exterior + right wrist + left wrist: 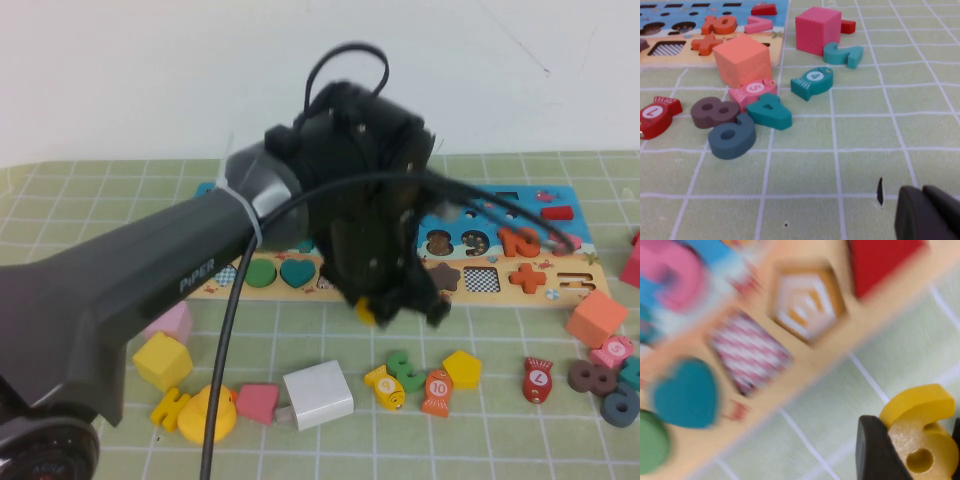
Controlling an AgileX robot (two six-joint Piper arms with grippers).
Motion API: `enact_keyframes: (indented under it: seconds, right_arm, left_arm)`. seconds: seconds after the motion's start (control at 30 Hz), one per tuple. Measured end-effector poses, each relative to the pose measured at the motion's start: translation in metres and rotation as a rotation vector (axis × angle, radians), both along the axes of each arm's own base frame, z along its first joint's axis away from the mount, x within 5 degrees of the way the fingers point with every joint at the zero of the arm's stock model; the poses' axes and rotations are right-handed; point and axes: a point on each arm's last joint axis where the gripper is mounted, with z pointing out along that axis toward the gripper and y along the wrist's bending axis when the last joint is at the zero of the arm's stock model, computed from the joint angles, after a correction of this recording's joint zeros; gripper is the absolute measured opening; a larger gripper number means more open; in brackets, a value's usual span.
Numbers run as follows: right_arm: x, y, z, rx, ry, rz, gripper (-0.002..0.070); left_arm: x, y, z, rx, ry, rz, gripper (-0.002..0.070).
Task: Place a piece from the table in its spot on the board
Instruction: Place the "number 6" into the hole of the number 6
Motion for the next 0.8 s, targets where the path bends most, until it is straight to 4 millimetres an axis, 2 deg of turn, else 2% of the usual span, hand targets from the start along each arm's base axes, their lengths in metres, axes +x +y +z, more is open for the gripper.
enact_keyframes:
  seconds: [0.17, 0.3, 0.43, 0.53, 0.8]
  right_arm:
    - [0.0, 0.0, 0.0, 0.0, 0.0, 0.0, -0.0003]
    - [0.0, 0.0, 0.0, 0.0, 0.0, 0.0, -0.0003]
    - [0.0, 0.0, 0.0, 0.0, 0.0, 0.0, -0.0003]
    - [0.0, 0.0, 0.0, 0.0, 0.0, 0.0, -0.0003]
    - [0.0, 0.0, 0.0, 0.0, 0.0, 0.0, -0.0003]
  left_arm:
    - [0.014, -0.001, 0.021, -0.063, -0.153, 0.111, 0.0259]
    - [0.027, -0.005, 0.026, -0.19, -0.228, 0.167, 0.0259]
    - [0.04, -0.011, 0.019, -0.306, -0.239, 0.2, 0.0259]
    - [0.05, -0.007, 0.01, -0.328, -0.23, 0.245, 0.0259]
    - [0.078, 0.026, -0.004, -0.342, -0.18, 0.387, 0.0259]
